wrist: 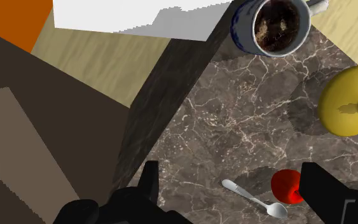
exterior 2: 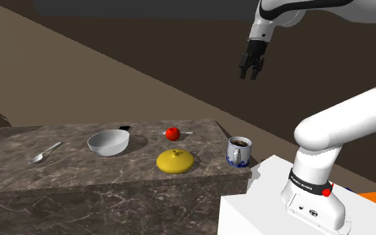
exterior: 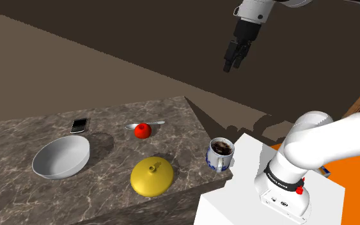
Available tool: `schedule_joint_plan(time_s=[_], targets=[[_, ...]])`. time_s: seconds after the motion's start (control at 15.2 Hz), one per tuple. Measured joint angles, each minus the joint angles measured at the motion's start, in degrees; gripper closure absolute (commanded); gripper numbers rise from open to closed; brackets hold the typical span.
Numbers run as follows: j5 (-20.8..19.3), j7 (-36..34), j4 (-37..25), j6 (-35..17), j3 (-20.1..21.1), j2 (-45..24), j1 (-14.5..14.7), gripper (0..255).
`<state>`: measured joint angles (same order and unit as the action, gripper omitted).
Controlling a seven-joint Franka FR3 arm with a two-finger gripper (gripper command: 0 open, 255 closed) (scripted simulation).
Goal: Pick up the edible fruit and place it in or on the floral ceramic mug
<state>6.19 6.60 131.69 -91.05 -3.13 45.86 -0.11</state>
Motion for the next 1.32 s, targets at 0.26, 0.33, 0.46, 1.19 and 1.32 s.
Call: schedule_joint_plan(time_s=[0.26,0.33,0.46,1.19,1.32], targets=[[0.35,-2.07,-0.93,-1.69,2.67,-3.46,0.68,0],[0.52,-3.13,-1.17,-2.52,3.96,-4.94,0.99,0],[0.48,-4.82,-1.27,-4.32,6.14,-7.75,1.43,0],[-3.28,-17.38,-12.68,-9.52,18.44,-30.55,3.42,0],[-4.81,-19.86,-15.01,-10.00,20.22,-34.91,3.88,0]])
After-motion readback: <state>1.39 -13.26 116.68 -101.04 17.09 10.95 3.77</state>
